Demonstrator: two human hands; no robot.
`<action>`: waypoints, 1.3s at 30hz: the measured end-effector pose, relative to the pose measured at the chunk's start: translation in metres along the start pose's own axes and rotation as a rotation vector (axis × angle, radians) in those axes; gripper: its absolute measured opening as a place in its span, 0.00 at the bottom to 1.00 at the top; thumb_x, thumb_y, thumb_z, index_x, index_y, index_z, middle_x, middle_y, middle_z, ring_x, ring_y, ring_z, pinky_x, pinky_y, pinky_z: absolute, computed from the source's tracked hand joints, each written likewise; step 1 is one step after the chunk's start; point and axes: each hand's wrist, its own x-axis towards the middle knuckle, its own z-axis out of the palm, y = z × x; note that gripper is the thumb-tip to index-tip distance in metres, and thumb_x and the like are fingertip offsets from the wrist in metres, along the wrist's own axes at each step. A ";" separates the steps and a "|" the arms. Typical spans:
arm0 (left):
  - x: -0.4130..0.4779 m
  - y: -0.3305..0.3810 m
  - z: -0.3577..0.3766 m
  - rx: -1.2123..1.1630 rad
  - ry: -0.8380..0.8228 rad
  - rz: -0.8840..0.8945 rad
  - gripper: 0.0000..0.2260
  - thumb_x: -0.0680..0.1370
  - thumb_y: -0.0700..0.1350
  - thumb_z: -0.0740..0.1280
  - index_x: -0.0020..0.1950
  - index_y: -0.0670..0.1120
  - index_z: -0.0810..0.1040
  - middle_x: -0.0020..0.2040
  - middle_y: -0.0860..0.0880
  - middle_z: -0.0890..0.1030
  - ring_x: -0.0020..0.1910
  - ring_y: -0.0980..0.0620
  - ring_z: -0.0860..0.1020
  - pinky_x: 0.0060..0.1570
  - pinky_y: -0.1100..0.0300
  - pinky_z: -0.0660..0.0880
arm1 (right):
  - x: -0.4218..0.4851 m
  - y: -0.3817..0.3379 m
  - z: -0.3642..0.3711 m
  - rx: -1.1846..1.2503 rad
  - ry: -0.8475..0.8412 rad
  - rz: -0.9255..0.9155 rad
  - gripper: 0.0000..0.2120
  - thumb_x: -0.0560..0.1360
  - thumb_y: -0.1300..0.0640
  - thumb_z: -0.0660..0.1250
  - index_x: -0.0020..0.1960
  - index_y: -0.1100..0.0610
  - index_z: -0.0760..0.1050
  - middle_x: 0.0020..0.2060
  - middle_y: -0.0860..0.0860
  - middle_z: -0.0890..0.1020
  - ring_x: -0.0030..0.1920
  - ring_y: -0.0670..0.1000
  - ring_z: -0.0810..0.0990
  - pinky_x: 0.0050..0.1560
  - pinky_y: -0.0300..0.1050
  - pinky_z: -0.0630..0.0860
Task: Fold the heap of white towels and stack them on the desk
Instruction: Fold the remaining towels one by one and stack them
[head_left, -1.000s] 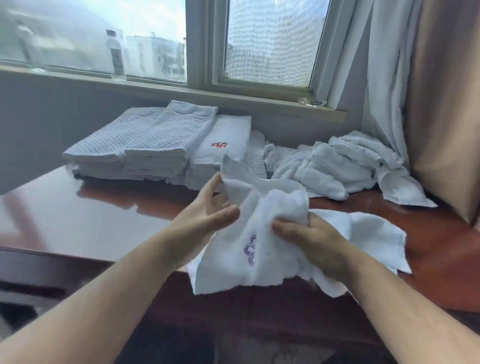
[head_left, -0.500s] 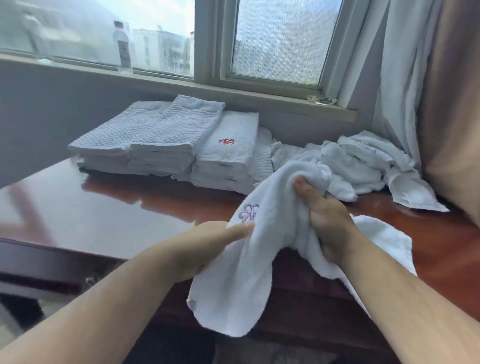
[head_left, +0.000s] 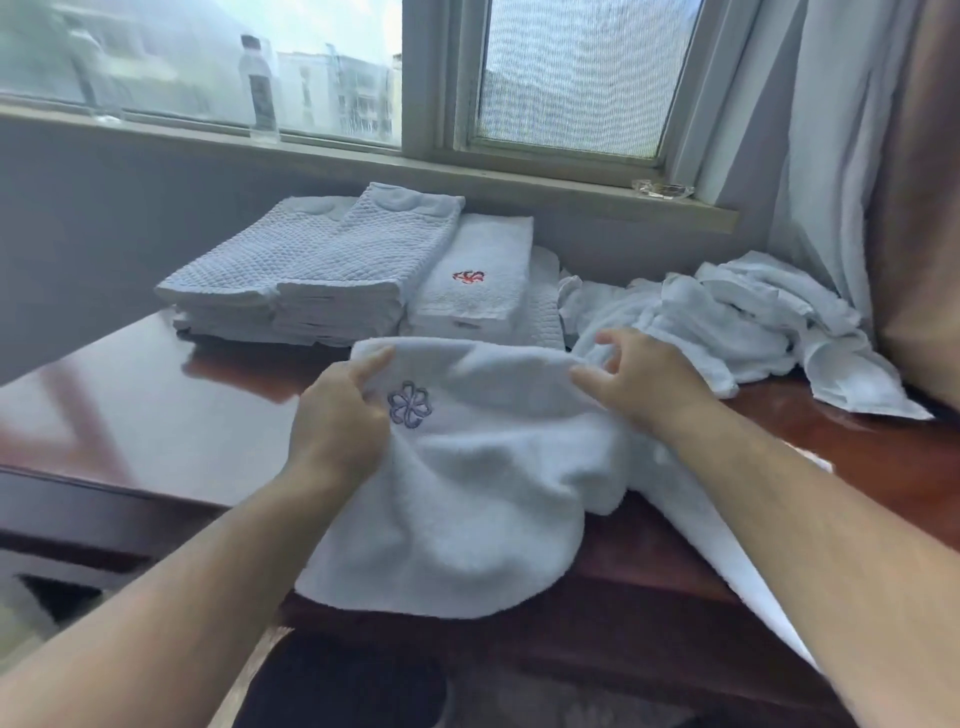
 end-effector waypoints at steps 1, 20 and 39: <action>0.003 -0.005 -0.001 0.087 -0.015 -0.036 0.25 0.77 0.34 0.61 0.74 0.49 0.73 0.72 0.46 0.74 0.71 0.45 0.71 0.69 0.56 0.66 | -0.002 -0.001 0.003 0.014 0.022 -0.008 0.31 0.74 0.37 0.69 0.71 0.53 0.72 0.63 0.53 0.80 0.63 0.54 0.77 0.60 0.48 0.73; -0.067 0.063 0.104 0.355 -0.560 0.279 0.45 0.70 0.75 0.42 0.81 0.50 0.54 0.79 0.51 0.61 0.78 0.50 0.56 0.76 0.41 0.51 | -0.094 0.145 0.013 -0.011 0.018 0.126 0.28 0.68 0.35 0.72 0.63 0.48 0.76 0.61 0.43 0.78 0.64 0.49 0.75 0.63 0.49 0.71; -0.041 0.074 0.078 0.231 -0.027 0.441 0.15 0.78 0.46 0.67 0.64 0.48 0.75 0.58 0.44 0.77 0.57 0.40 0.72 0.57 0.44 0.72 | -0.045 0.139 -0.034 -0.329 0.484 -0.015 0.15 0.70 0.52 0.72 0.55 0.56 0.79 0.49 0.56 0.81 0.54 0.63 0.78 0.56 0.57 0.74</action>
